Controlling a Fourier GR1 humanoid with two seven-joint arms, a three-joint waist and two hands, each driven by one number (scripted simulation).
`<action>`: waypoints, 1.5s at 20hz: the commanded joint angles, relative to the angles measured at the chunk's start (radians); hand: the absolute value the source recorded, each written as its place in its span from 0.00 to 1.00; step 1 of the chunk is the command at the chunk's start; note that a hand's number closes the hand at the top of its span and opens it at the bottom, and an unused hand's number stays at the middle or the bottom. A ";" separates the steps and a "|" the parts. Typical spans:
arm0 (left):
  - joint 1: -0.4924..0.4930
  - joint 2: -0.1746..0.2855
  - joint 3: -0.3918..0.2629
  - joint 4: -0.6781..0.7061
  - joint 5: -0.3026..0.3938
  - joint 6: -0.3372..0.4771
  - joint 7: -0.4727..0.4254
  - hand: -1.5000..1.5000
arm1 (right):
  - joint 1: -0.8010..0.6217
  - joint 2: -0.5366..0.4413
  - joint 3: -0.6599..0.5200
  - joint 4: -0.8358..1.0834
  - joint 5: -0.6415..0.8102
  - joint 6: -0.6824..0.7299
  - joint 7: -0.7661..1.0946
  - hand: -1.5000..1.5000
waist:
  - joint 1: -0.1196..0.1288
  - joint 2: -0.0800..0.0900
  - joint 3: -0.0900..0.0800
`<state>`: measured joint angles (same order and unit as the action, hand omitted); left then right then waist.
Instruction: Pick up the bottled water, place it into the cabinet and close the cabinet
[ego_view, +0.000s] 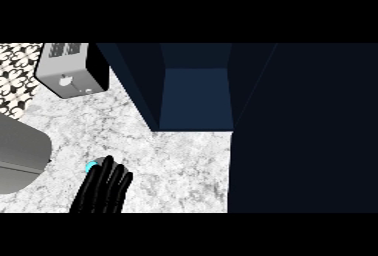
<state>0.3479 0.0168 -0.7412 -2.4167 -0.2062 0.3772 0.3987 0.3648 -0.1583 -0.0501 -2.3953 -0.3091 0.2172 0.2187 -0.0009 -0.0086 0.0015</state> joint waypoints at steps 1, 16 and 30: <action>0.065 0.050 -0.087 -0.128 -0.151 0.039 0.001 0.00 | 0.085 0.020 -0.013 -0.172 -0.133 -0.010 0.058 0.00 | 0.000 -0.007 0.000; 0.076 0.118 -0.124 -0.142 -0.215 0.192 0.036 0.00 | 0.093 -0.001 -0.077 -0.156 -0.191 0.032 0.047 0.00 | 0.000 -0.007 0.001; 0.169 0.267 0.120 -0.075 0.004 0.242 -0.104 0.00 | 0.206 0.029 -0.087 -0.199 -0.213 0.082 0.002 0.00 | -0.008 0.001 -0.003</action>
<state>0.4663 0.2267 -0.6853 -2.3933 -0.2673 0.6301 0.3084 0.4908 -0.1433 -0.1205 -2.3990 -0.3780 0.3098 0.1582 -0.0084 -0.0095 -0.0009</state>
